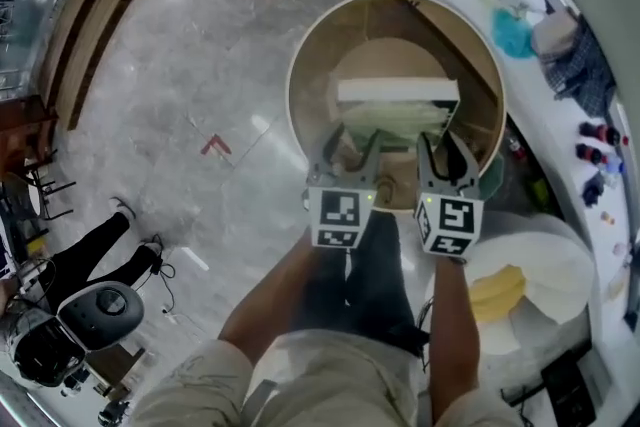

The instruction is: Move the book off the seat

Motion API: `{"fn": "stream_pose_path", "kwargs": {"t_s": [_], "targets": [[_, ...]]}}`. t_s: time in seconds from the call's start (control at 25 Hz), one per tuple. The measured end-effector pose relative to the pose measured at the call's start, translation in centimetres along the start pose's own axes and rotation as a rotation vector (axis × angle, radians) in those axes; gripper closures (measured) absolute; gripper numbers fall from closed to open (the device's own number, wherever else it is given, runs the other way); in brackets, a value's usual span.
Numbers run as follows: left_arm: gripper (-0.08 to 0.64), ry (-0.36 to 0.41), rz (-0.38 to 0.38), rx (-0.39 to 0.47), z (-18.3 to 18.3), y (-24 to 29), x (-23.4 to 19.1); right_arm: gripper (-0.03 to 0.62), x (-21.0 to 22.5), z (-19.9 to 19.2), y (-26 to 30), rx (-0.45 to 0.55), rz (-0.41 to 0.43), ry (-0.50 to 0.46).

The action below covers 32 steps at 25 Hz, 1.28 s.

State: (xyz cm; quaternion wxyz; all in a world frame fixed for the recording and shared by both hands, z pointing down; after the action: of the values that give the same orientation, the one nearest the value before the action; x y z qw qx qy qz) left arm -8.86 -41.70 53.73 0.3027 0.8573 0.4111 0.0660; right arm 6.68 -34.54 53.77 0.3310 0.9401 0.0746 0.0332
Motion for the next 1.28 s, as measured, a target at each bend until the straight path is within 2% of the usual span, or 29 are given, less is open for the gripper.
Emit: {"fn": "stream_pose_path", "kwargs": {"t_s": [0.12,0.32,0.52,0.68,0.84,0.96,1.12,1.28], "targets": [[0.336,-0.036,-0.006,-0.069,-4.2,1.6,-0.7,0.426,-0.7,-3.7,2.2,-0.065,0.026,0.010],[0.334,-0.027,-0.017,-0.090,-8.2,6.1,-2.4,0.428,-0.6,-7.7,7.2,-0.106,0.017,0.001],[0.334,-0.031,-0.041,-0.092,-8.9,8.3,-3.0,0.426,-0.2,-8.5,9.5,-0.115,0.002,0.028],[0.331,-0.089,-0.056,-0.107,-10.0,10.5,-4.6,0.426,-0.3,-8.6,11.9,-0.130,0.002,0.000],[0.328,-0.108,-0.044,-0.163,-11.6,12.7,-6.2,0.426,-0.5,-9.7,14.4,-0.175,0.026,-0.010],[0.328,-0.125,-0.042,-0.192,-12.3,14.2,-6.5,0.426,-0.2,-10.3,15.5,-0.203,0.021,0.019],[0.328,-0.081,0.012,-0.210,-12.9,15.2,-6.5,0.426,-0.2,-11.3,16.6,-0.223,0.009,0.038],[0.328,-0.075,0.019,-0.181,-13.0,15.2,-6.5,0.426,-0.1,-11.4,16.7,-0.212,0.016,0.051]]}}
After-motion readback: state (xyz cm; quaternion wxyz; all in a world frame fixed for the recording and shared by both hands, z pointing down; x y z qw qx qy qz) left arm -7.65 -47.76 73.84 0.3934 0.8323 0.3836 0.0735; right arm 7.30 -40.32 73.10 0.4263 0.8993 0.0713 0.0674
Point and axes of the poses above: the fingertips, and each gripper's own axes: y forward along the fingers, x to its right, z out of its top, the point moved 7 cm from there along -y, backward along the fingers, and after that the axes turned 6 degrees about -z, right-handed, at the moved point
